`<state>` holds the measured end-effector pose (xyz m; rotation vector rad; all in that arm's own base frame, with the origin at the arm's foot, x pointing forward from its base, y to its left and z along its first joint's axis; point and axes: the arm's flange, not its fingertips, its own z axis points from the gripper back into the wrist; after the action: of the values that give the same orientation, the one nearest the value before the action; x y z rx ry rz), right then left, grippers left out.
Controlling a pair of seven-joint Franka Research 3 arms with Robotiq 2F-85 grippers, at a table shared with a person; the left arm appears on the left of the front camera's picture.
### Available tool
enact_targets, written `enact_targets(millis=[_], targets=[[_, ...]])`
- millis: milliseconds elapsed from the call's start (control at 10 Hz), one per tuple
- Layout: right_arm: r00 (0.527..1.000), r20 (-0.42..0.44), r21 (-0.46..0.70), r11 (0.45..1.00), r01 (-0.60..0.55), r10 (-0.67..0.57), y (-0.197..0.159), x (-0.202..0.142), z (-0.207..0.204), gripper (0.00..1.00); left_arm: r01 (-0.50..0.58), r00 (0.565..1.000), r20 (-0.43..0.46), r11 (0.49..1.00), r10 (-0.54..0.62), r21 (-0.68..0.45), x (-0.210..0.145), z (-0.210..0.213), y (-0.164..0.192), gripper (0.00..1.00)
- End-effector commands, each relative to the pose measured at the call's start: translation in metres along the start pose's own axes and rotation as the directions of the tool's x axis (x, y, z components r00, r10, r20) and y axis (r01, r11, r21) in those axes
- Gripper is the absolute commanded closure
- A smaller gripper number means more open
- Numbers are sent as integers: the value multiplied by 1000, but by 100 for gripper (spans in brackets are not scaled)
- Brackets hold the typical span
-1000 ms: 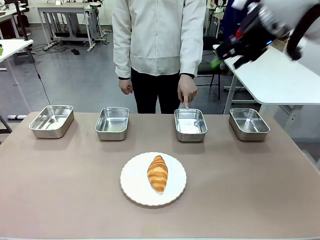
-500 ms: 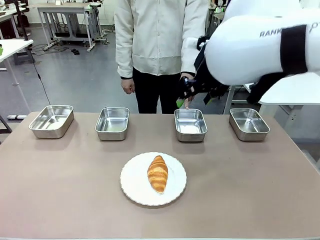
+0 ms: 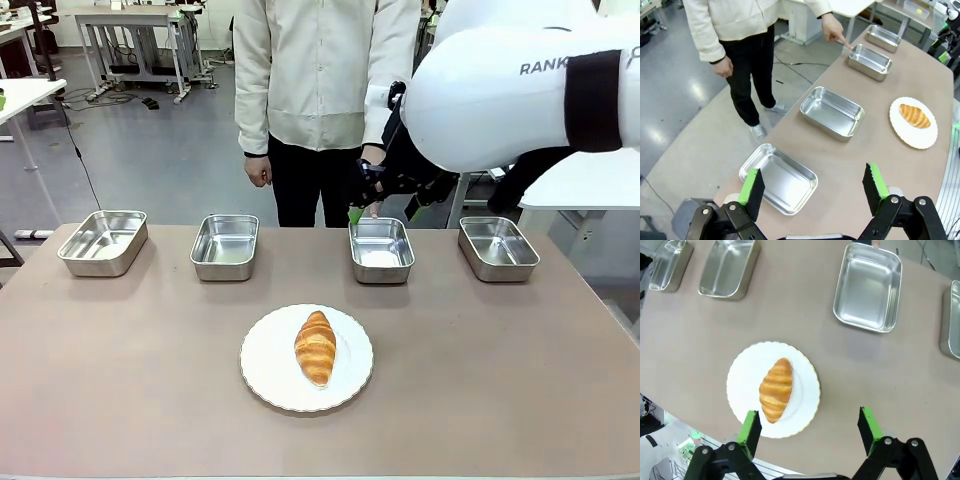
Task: Place the bread in the container.
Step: Place the Butter Roll into the Airtight Container indicated by the human.
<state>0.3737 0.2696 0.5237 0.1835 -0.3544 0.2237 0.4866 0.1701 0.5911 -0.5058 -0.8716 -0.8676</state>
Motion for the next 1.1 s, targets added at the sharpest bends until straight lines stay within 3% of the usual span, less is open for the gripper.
enact_targets(millis=[0, 100, 400, 800, 1000], targets=[[999, 21, -2, 1000, -30, 30, -2, 1, -2, 0, 3, 1000, 8, 1000, -3, -2, 1, 0, -2, 0], [1000, 0, 0, 1000, 0, 0, 0, 0, 0, 0, 3, 1000, 8, 1000, -3, -2, 1, 0, -2, 0], [993, -45, -76, 992, 102, -106, 43, 1, -73, 0, 3, 1000, 8, 1000, -3, -2, 1, 0, -2, 0], [967, -172, -86, 981, 174, -187, 75, -24, -119, 0, 3, 1000, 8, 1000, -3, -2, 1, 0, -2, 0], [957, -178, -111, 971, 210, -227, 86, -36, -132, 0, 3, 1000, 8, 1000, -3, -2, 1, 0, -2, 0]])
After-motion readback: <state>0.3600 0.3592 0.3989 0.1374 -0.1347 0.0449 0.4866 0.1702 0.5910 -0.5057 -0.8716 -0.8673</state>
